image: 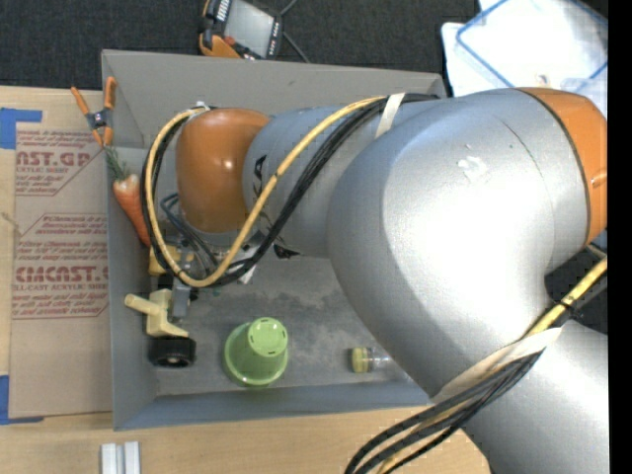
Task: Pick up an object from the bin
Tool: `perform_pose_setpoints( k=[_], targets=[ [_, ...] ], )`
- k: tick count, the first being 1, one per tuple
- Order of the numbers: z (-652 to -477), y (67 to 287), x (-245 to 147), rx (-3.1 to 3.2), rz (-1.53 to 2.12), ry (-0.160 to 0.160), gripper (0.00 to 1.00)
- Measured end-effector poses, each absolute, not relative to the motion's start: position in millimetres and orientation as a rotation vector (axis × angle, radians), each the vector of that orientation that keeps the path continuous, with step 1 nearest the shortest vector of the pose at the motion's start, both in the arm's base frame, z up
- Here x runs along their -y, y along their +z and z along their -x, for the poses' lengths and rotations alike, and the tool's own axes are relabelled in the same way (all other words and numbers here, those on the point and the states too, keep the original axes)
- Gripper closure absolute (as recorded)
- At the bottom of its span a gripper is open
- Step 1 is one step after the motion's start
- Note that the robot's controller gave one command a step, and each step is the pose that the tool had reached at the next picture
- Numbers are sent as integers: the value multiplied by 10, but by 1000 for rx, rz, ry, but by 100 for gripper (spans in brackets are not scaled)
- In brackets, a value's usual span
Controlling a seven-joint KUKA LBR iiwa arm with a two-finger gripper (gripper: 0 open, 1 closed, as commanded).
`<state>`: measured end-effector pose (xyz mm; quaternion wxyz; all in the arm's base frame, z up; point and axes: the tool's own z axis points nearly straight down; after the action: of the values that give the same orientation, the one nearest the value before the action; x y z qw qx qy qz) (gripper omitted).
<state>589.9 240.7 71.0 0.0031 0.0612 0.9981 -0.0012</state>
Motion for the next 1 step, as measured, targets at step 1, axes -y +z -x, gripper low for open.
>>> perform_pose_setpoints(
  k=[1],
  targets=[
    [-5898, 712, -2406, -3129, -192, -4, 100]
  ],
)
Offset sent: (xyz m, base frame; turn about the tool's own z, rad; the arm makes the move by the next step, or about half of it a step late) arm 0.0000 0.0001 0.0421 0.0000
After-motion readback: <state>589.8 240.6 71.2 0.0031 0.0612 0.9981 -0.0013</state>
